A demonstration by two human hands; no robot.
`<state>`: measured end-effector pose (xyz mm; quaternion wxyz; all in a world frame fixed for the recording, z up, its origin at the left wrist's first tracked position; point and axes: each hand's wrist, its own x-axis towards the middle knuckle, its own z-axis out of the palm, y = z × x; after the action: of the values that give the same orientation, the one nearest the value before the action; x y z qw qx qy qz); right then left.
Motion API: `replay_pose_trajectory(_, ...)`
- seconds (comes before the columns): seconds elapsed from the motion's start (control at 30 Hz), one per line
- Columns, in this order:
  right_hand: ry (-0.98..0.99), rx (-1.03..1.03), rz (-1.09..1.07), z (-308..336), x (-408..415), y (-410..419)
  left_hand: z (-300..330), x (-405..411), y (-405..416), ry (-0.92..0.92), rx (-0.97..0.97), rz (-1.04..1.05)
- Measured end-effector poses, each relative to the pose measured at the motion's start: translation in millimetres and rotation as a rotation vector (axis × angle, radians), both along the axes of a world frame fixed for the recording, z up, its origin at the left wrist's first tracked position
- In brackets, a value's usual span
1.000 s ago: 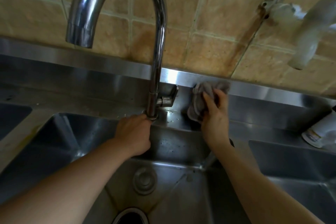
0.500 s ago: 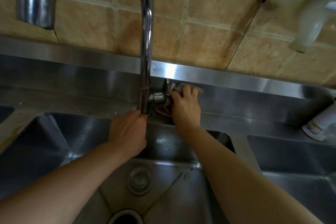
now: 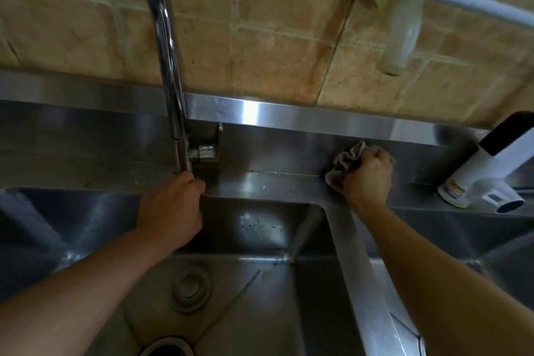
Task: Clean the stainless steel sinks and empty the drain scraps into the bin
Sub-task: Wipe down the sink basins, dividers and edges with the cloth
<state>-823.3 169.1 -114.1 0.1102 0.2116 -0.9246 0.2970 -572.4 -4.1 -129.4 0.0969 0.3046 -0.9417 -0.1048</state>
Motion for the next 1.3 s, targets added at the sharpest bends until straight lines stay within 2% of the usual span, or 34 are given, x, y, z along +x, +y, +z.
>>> replay_pose_trajectory(0.13,-0.046,0.078,0.341,-5,37,-32,9,-1,-3,-0.043,0.065,-0.027)
replay_pose_trajectory(0.23,-0.102,0.087,0.506,-2,70,-56,17,8,-12,-0.072,0.137,-0.011)
replay_pose_trajectory(0.43,0.004,0.389,0.78,-21,126,-98,14,33,-27,-0.069,0.105,0.013)
replay_pose_trajectory(0.53,0.038,0.409,0.779,-26,143,-114,16,34,-32,-0.07,0.124,-0.004)
replay_pose_trajectory(0.7,0.246,0.507,0.773,-29,132,-103,20,29,-29,-0.112,0.119,0.021)
replay_pose_trajectory(0.83,0.092,0.591,0.569,-30,96,-59,22,27,-25,-0.144,0.113,0.05)
replay_pose_trajectory(0.93,0.016,0.591,0.289,-29,65,-18,21,29,-25,-0.147,0.104,0.048)
replay_pose_trajectory(1.07,-0.111,0.611,0.109,-17,72,-31,19,32,-25,-0.138,0.131,0.03)
replay_pose_trajectory(1.17,-0.036,0.693,0.299,-15,106,-66,19,31,-31,-0.14,0.225,0.022)
replay_pose_trajectory(1.3,0.042,0.634,0.601,-18,148,-116,20,29,-35,-0.129,0.242,0.056)
